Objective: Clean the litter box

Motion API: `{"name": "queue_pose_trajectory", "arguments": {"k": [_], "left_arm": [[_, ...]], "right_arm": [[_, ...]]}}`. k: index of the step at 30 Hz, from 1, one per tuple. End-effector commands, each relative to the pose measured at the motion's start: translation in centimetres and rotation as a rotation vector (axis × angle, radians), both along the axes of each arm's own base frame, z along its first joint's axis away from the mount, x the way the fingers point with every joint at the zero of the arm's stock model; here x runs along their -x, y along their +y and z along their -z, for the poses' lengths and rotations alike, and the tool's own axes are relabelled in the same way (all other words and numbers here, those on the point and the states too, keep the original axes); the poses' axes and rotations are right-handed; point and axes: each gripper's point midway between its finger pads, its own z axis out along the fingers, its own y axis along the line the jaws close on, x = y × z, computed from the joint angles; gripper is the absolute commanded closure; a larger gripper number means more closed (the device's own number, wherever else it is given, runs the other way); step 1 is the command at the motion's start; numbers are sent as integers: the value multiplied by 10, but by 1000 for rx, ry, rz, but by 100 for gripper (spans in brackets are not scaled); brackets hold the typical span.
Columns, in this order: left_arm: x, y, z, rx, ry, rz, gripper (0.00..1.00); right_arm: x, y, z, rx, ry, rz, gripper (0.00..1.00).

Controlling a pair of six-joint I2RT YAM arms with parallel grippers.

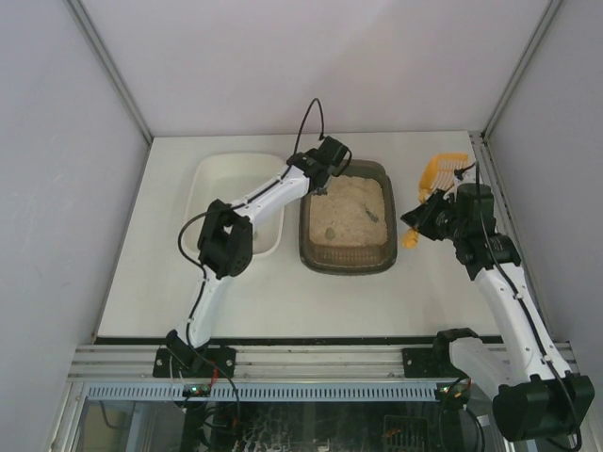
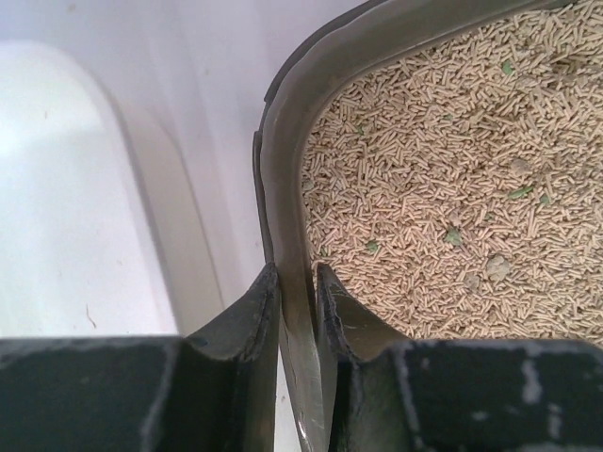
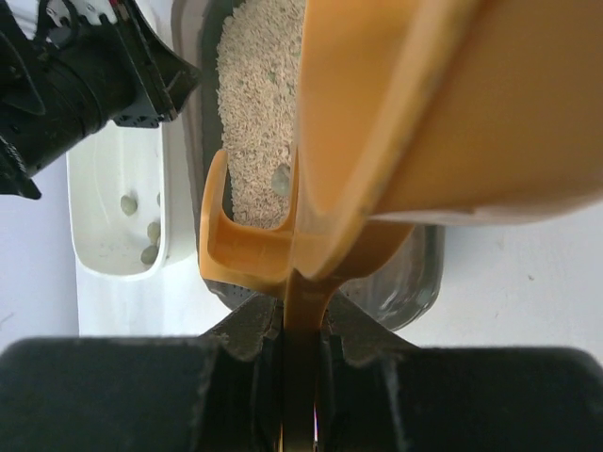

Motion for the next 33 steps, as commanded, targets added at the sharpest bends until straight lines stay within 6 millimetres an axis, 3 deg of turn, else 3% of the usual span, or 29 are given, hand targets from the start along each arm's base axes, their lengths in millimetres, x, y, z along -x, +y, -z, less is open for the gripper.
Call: {"name": "queue_pose_trajectory", "arguments": {"k": [1,4,11,21,28,33], "left_arm": [[-13,-61,-55,29,-145,246,89],[-16,-78,-56,18,-152,336,99],[-13,-118,-58,18,-178,652,100],[35,-178,-68,-26,-249,1284,100],[78,-198,-72,-126,-391,1813,100],[93,-210,-71,-275,-532,2047,100]], "right_arm": [[-2,-20,-22,40,-96,71,100],[2,-34,-23,56,-99,108,100],[15,-66,-18,121,-70,203,100],[24,-87,-21,33,-52,255,100],[37,-98,-15,80,-24,310,100],[48,-111,-6,136,6,379,100]]}}
